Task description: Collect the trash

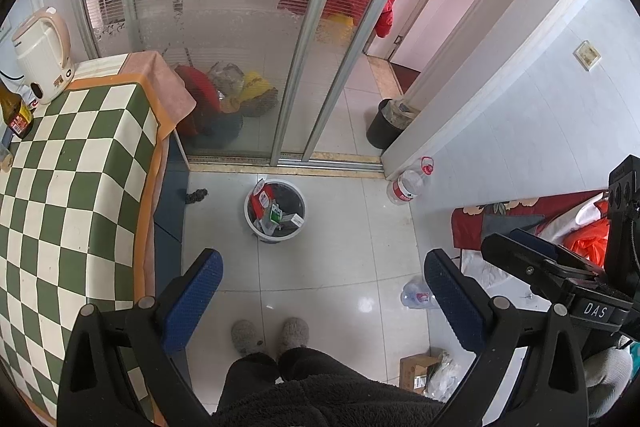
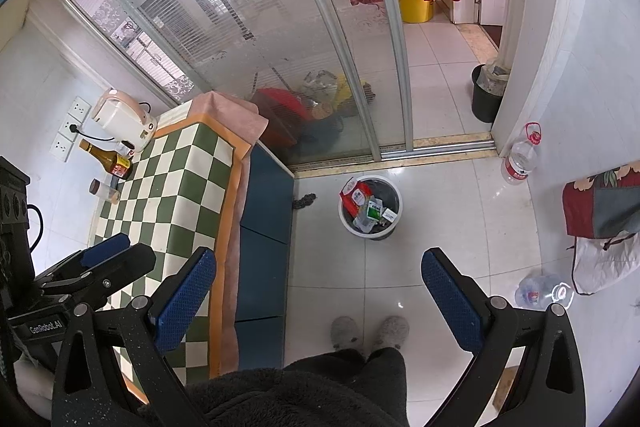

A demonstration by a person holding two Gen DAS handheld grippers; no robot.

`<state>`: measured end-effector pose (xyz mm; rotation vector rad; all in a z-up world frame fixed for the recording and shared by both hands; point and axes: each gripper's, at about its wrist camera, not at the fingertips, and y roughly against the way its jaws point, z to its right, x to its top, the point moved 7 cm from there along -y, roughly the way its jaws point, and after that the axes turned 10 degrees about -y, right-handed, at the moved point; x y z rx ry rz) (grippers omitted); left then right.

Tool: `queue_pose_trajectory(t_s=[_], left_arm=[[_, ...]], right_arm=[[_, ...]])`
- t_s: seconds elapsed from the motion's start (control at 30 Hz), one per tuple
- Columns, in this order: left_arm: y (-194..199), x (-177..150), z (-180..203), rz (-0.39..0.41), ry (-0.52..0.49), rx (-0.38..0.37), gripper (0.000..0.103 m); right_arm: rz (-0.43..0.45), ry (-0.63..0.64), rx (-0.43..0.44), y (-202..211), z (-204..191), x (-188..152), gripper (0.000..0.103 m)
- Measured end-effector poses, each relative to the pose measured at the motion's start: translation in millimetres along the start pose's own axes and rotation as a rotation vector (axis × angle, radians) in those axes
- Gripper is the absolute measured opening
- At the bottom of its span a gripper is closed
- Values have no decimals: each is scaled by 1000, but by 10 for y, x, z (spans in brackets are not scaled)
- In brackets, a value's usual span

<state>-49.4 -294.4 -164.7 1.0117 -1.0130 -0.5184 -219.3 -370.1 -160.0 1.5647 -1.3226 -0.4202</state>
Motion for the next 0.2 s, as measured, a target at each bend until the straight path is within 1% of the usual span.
queue_pose_trajectory(t_s=[0.2], left_arm=[[33, -19, -15, 8, -4, 8, 103]], right_arm=[[2, -1, 2, 4, 10, 5, 103]])
